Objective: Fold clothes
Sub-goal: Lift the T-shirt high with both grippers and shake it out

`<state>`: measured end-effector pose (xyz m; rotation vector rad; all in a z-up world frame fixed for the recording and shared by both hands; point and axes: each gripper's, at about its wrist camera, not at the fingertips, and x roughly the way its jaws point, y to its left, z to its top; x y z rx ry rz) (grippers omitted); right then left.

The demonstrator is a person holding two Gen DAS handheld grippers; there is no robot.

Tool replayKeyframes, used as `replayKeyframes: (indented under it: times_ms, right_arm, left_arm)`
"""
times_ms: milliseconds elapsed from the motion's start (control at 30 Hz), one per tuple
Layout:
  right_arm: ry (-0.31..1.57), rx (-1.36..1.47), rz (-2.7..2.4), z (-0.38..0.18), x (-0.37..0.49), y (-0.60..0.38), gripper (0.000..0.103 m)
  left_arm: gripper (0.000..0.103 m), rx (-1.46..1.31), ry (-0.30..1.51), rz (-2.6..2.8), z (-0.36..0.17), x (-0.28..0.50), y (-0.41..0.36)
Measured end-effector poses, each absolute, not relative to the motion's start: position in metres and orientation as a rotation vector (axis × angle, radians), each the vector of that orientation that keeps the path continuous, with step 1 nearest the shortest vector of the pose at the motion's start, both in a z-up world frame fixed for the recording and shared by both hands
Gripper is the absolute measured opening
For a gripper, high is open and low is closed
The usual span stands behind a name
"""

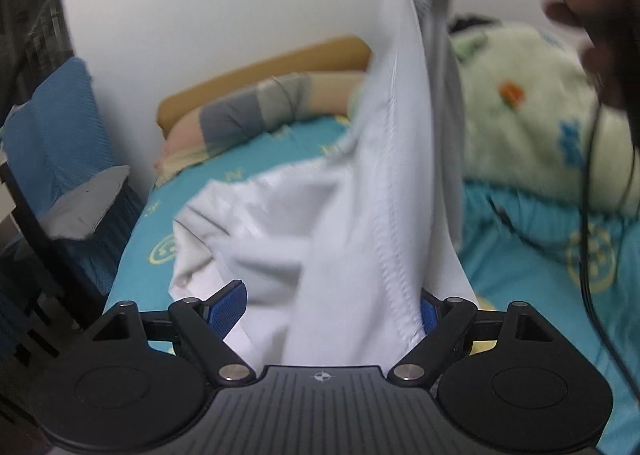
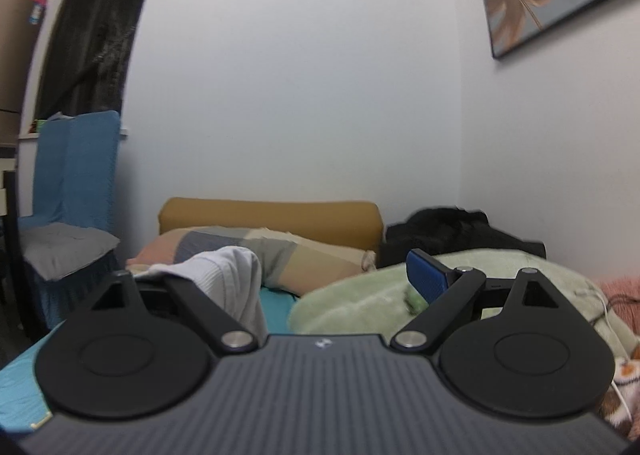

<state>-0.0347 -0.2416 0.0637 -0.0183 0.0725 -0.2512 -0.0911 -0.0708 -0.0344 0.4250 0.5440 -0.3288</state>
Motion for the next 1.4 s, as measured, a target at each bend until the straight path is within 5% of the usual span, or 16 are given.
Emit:
replayKeyframes:
  times_ms: [500,700,1133,1400]
  right_arm:
    - [0.144,-0.121,-0.325,0.022,-0.014,-0.245,0.090]
    - [0.307,-0.119,-0.294,0.012,-0.018,-0.240,0.090]
    - [-0.157,-0.118,-0.210,0.339,-0.112,-0.213,0.091]
    - [-0.315,-0.113,-0.183,0.489,-0.185,-0.221,0.091]
  left_arm:
    - [0.095,0.124,0.832,-0.024,-0.008,-0.073,-0.002]
    - [0.096,-0.123,0.548,0.133,0.061,-0.054,0.068]
    - [0.100,-0.131,-0.161,0.102,0.371,-0.137,0.087]
    - [0.103,-0.130,-0.330,0.023,0.537,-0.216,0.072]
